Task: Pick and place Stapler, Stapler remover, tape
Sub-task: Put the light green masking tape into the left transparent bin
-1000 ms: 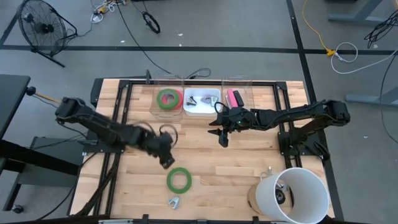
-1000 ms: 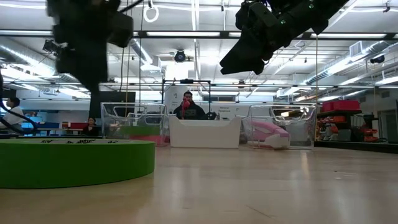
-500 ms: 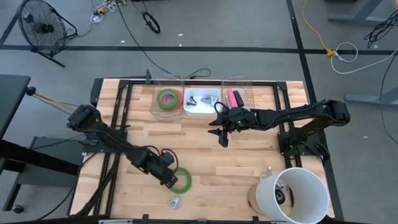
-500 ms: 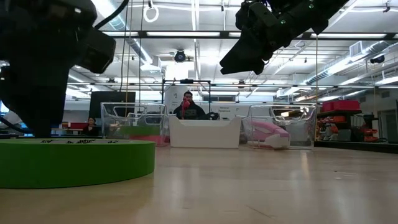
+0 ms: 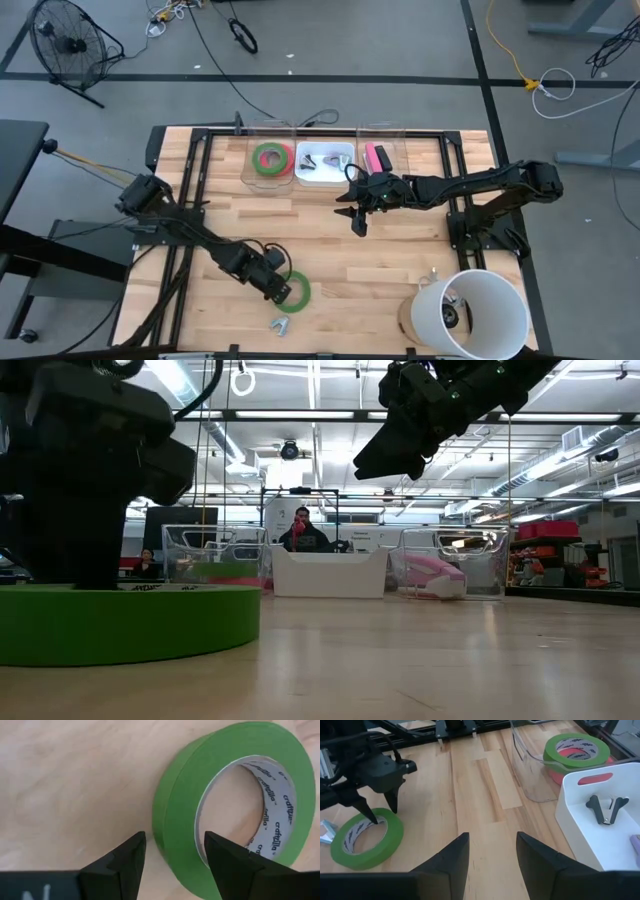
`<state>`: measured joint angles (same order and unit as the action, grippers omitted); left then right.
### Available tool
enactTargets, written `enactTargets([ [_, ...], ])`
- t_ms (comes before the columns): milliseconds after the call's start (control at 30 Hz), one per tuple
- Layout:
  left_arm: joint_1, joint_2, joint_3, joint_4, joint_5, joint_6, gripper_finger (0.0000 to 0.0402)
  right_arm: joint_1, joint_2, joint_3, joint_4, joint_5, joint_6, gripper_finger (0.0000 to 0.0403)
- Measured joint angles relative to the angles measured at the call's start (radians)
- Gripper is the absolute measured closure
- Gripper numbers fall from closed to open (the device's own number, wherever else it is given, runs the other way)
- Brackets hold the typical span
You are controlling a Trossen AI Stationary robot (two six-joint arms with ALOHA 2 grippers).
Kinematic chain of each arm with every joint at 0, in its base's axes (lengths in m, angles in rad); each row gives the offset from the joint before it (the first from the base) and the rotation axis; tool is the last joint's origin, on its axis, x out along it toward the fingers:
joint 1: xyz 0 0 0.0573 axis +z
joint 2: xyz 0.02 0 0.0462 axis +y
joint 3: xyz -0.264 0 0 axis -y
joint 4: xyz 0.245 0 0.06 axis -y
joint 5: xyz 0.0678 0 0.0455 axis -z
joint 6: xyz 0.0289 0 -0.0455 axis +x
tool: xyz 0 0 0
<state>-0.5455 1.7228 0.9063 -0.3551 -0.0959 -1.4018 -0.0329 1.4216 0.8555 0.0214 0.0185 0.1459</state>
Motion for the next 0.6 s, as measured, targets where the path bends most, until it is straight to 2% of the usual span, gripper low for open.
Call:
enactTargets([
  [167, 0.006, 0.025, 0.002, 0.0, -0.009, 0.098, 0.0193, 0.0, 0.0, 0.0, 0.0, 0.0, 0.001, 0.0239],
  [300, 0.0, 0.027, 0.0, 0.013, -0.07, 0.237, 0.0193, 0.0, 0.0, 0.0, 0.0, 0.0, 0.003, 0.0239],
  [367, 0.008, 0.028, 0.0, 0.011, -0.071, 0.258, 0.0199, 0.0, 0.0, 0.0, 0.0, 0.0, 0.003, 0.0239],
  [433, 0.014, 0.028, -0.001, 0.005, -0.071, 0.251, 0.022, 0.0, 0.0, 0.0, 0.0, 0.0, 0.003, 0.0239],
  [567, 0.018, 0.029, -0.002, 0.002, -0.107, 0.248, 0.0308, 0.0, 0.0, 0.0, 0.0, 0.0, 0.003, 0.0239],
  [600, 0.019, 0.029, -0.002, 0.002, -0.117, 0.247, 0.0316, 0.0, 0.0, 0.0, 0.0, 0.0, 0.003, 0.0239],
])
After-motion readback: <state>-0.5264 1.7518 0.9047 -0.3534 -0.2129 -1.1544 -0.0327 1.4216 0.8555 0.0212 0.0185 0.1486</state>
